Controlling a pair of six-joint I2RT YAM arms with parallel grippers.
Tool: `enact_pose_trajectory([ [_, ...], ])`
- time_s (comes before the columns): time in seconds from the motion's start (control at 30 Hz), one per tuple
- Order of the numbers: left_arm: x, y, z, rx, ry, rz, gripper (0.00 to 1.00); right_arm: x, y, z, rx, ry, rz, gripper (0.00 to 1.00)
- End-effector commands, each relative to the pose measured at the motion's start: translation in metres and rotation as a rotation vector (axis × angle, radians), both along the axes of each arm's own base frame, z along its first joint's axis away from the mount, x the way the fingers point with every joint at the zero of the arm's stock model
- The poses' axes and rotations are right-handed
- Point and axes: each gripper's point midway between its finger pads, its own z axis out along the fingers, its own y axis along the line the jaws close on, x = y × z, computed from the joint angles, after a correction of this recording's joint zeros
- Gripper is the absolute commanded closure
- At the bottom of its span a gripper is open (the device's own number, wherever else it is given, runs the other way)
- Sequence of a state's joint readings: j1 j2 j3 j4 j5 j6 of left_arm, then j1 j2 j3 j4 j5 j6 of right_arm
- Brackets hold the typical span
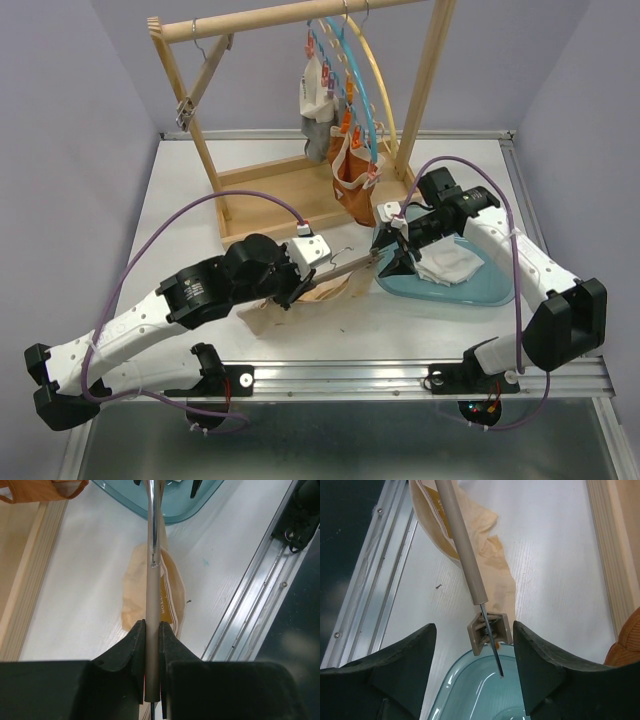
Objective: Remove the underwear clipped to the hanger
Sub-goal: Remove the underwear from the hanger.
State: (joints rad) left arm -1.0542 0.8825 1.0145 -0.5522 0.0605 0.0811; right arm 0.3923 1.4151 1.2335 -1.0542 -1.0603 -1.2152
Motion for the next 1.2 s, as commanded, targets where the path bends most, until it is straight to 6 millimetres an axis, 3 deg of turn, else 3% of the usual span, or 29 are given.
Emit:
enact_pose_trajectory([
  [0.0, 0.004, -0.003, 0.016, -0.041, -0.050, 0.003, 1.00, 0.008, 0.004, 0.027, 0.028, -0.066, 0.000, 0.32],
  [0.17, 0.004, -0.002, 0.016, -0.043, -0.049, 0.006, 1.00, 0.011, 0.005, 0.034, 0.033, -0.079, -0.006, 0.33],
  [0.33, 0.003, -0.002, 0.018, -0.048, -0.051, 0.003, 1.00, 0.013, 0.007, 0.031, 0.034, -0.059, -0.004, 0.41],
  [0.37, 0.003, -0.002, 0.018, -0.049, -0.053, 0.005, 1.00, 0.013, 0.007, 0.030, 0.033, -0.057, -0.003, 0.44],
  [0.47, 0.003, -0.002, 0.019, -0.051, -0.054, 0.003, 1.00, 0.013, 0.007, 0.027, 0.030, -0.054, 0.000, 0.71],
  [0.5, 0.003, -0.002, 0.018, -0.048, -0.052, 0.003, 1.00, 0.013, 0.007, 0.027, 0.031, -0.057, 0.003, 0.75],
  [0.7, 0.002, -0.004, 0.018, -0.054, -0.052, -0.002, 1.00, 0.012, 0.006, 0.031, 0.038, -0.078, 0.005, 0.94],
  [0.8, 0.003, -0.005, 0.019, -0.055, -0.053, -0.004, 1.00, 0.012, 0.006, 0.032, 0.036, -0.085, 0.004, 0.96],
  [0.87, 0.002, -0.005, 0.018, -0.051, -0.053, -0.007, 1.00, 0.012, 0.005, 0.032, 0.033, -0.088, 0.001, 0.93],
  [0.9, 0.002, -0.006, 0.018, -0.053, -0.053, -0.010, 1.00, 0.012, 0.005, 0.033, 0.031, -0.089, -0.001, 0.79],
  [0.97, 0.002, -0.006, 0.019, -0.055, -0.053, -0.013, 1.00, 0.013, 0.005, 0.037, 0.036, -0.100, -0.004, 0.62],
  [1.0, 0.002, -0.007, 0.019, -0.055, -0.054, -0.019, 1.00, 0.012, 0.005, 0.038, 0.041, -0.098, -0.004, 0.41],
  [1.13, 0.000, -0.011, 0.018, -0.060, -0.048, -0.034, 1.00, 0.010, 0.008, 0.053, 0.074, -0.106, -0.005, 0.18],
  [1.17, 0.000, -0.012, 0.019, -0.062, -0.050, -0.036, 1.00, 0.007, 0.009, 0.057, 0.090, -0.103, 0.001, 0.17],
])
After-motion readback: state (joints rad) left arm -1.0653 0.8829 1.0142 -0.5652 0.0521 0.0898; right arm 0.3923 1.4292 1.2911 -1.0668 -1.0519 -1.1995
